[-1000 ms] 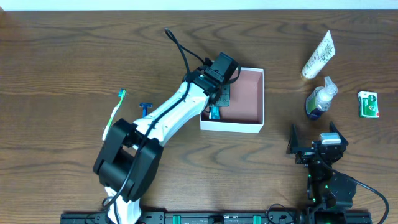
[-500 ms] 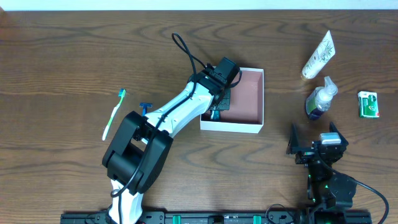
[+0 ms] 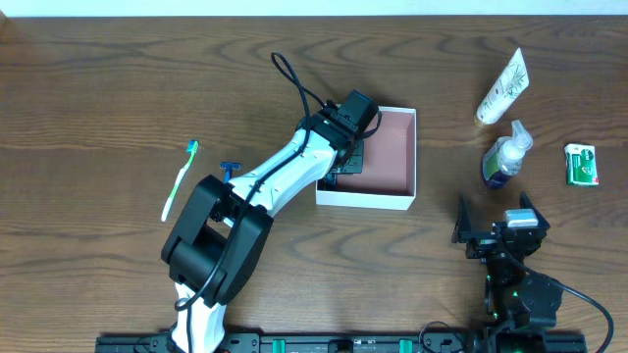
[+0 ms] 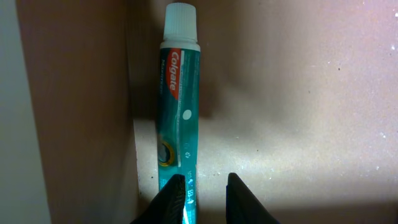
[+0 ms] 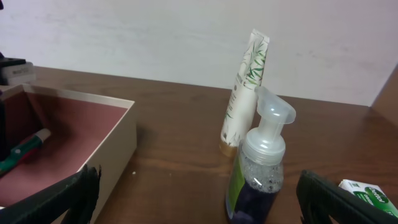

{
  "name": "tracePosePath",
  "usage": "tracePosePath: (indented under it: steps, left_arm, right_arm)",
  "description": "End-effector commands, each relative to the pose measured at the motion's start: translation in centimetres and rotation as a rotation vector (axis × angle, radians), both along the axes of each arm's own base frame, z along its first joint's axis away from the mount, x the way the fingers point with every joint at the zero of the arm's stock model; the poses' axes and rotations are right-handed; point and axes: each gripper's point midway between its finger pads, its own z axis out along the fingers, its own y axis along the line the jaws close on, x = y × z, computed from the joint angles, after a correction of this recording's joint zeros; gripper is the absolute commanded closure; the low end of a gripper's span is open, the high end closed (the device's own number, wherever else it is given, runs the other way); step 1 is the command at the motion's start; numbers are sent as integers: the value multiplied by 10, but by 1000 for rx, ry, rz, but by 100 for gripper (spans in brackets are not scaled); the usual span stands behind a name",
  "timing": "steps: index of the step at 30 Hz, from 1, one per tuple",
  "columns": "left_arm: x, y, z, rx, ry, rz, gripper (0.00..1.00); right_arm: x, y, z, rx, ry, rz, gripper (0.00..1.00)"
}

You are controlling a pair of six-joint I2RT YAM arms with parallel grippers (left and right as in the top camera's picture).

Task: Pack container
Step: 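Carry the toothpaste tube into the white box and release it, then move the left gripper back over the blue razor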

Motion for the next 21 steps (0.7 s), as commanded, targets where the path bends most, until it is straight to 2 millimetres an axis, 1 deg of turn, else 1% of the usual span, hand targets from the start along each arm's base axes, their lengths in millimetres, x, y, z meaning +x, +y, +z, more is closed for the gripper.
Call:
tracePosePath:
  steps: [1, 3, 8, 11, 12, 13, 14, 16, 18, 21]
  left_arm:
    - [10, -5, 20, -18, -53, 5, 76]
    - [17, -10, 38, -38, -90, -11, 76]
    - [31, -20, 93, -93, -176, -25, 76]
    - [32, -21, 123, -110, -212, -41, 76]
    - [31, -18, 134, -103, -225, -56, 73]
    - [29, -10, 145, -83, -236, -58, 70]
    - [28, -1, 151, -64, -240, -44, 69]
    - [24, 23, 160, -8, -240, -6, 64]
    - [16, 58, 165, 75, -213, 45, 50]
    - [6, 107, 161, 177, -133, 119, 44]
  right_arm:
    - [0, 1, -1, -13, 0, 5, 1]
    - [0, 1, -1, -13, 0, 5, 1]
    - [0, 1, -1, -13, 0, 5, 1]
    - [0, 1, -1, -13, 0, 5, 1]
    - [0, 1, -1, -13, 0, 5, 1]
    - [0, 1, -1, -13, 0, 5, 1]
    - [0, 1, -1, -13, 0, 5, 1]
    - [0, 1, -1, -13, 0, 5, 1]
    - [0, 1, -1, -13, 0, 5, 1]
    - [0, 1, -1, -13, 0, 5, 1]
